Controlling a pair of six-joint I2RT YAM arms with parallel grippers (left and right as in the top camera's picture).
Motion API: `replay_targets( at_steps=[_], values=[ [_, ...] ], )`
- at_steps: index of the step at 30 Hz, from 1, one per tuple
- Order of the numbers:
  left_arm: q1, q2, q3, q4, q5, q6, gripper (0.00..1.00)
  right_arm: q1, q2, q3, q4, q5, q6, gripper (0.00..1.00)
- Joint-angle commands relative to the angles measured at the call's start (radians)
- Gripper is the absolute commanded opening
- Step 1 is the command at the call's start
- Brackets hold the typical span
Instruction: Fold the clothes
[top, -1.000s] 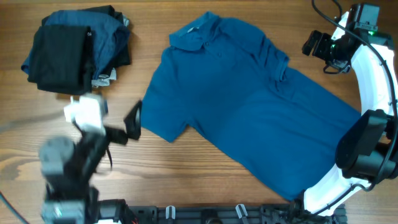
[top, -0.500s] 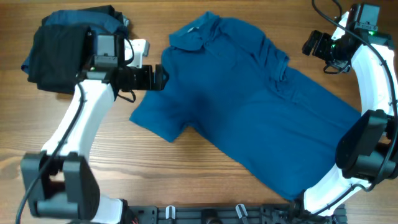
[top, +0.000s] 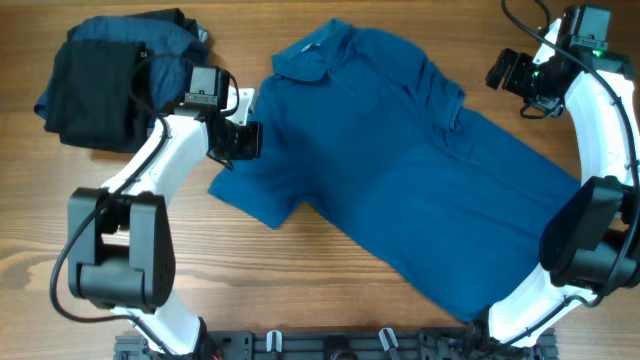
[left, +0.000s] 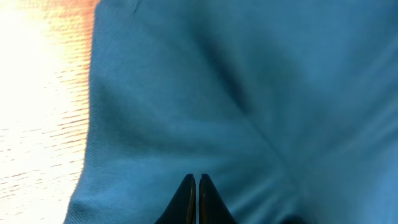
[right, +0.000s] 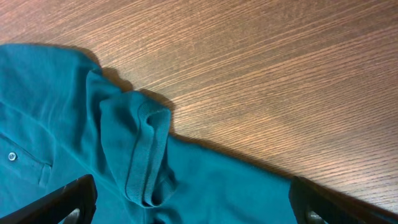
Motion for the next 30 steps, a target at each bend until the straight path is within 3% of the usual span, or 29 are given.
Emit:
replay_targets(
  at_steps=[1, 10, 13, 19, 30],
  values=[
    [-0.004, 0.054, 0.010, -0.003, -0.096, -0.048, 0.04, 0.002, -0.010, 0.003, 0.002, 0.006, -0.005, 1.00],
    [-0.003, 0.136, 0.005, -0.060, -0.169, -0.069, 0.04, 0.002, -0.010, 0.003, 0.002, 0.005, -0.005, 1.00],
    [-0.003, 0.137, -0.016, -0.111, -0.267, -0.141, 0.04, 0.002, -0.010, 0.003, 0.002, 0.005, -0.005, 1.00],
    [-0.003, 0.137, -0.084, -0.157, -0.330, -0.259, 0.04, 0.002, -0.010, 0.003, 0.002, 0.005, -0.005, 1.00],
    [-0.003, 0.120, -0.130, -0.155, -0.303, -0.271, 0.04, 0.002, -0.010, 0.003, 0.002, 0.005, -0.005, 1.00]
  ],
)
